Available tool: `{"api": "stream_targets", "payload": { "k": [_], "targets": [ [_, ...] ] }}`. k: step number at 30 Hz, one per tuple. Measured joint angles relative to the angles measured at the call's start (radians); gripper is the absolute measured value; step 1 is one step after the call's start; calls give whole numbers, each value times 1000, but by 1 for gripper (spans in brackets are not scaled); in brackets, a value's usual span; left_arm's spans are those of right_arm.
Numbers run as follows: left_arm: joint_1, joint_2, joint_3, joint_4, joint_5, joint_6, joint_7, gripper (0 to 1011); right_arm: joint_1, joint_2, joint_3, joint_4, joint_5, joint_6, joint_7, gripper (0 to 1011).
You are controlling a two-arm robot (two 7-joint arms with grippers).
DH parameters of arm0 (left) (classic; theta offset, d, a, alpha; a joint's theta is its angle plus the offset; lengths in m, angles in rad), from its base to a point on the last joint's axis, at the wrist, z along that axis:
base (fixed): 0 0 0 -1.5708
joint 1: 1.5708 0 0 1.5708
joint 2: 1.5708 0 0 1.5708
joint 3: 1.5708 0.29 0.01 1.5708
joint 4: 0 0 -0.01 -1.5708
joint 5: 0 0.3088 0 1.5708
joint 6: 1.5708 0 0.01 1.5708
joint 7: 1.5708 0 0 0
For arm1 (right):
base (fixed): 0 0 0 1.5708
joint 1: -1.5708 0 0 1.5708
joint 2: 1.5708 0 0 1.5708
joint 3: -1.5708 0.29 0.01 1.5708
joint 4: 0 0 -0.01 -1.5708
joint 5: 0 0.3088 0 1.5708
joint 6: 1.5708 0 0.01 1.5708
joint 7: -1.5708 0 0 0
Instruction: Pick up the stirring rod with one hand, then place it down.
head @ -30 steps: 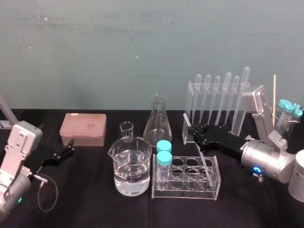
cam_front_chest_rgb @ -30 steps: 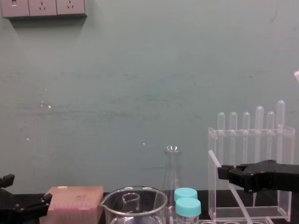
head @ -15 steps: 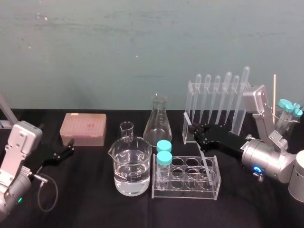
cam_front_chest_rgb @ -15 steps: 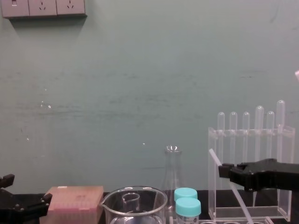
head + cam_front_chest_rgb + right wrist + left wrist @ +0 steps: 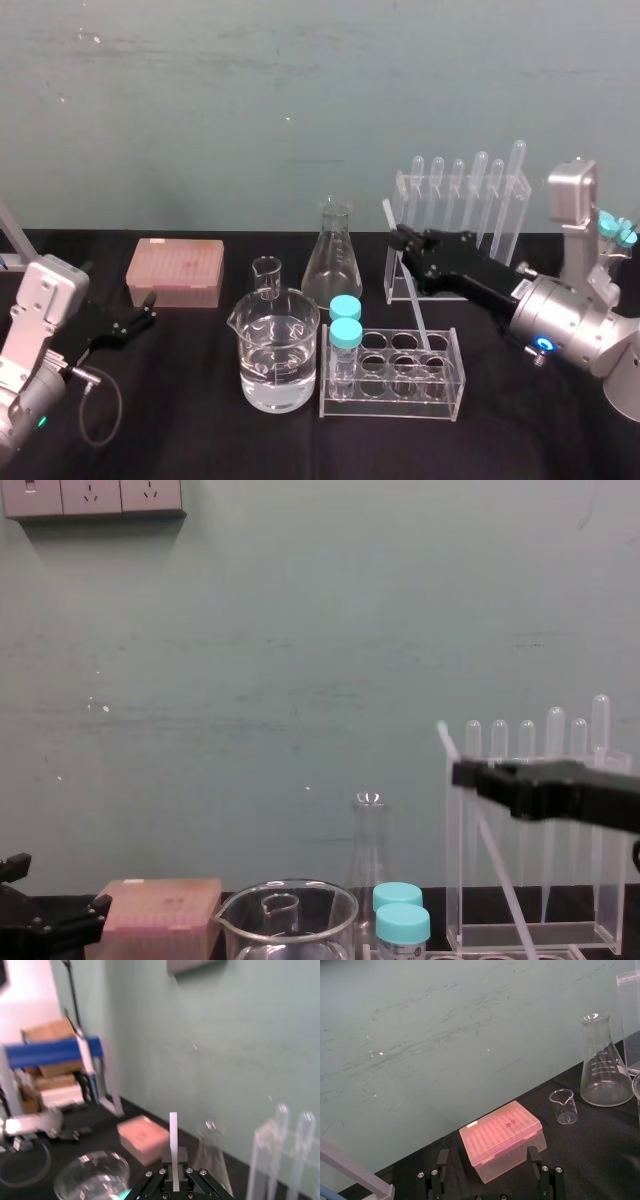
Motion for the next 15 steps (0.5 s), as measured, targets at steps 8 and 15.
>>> {"api": "stream_targets", "payload": {
  "k": [8,15],
  "targets": [
    [0,0,0,0,0,0,0,1000,-26,-5,22,-56,20,-146,26,57],
    [0,0,0,0,0,0,0,1000,-74,-23,69,-79,-42,-363,5,57]
  ]
}}
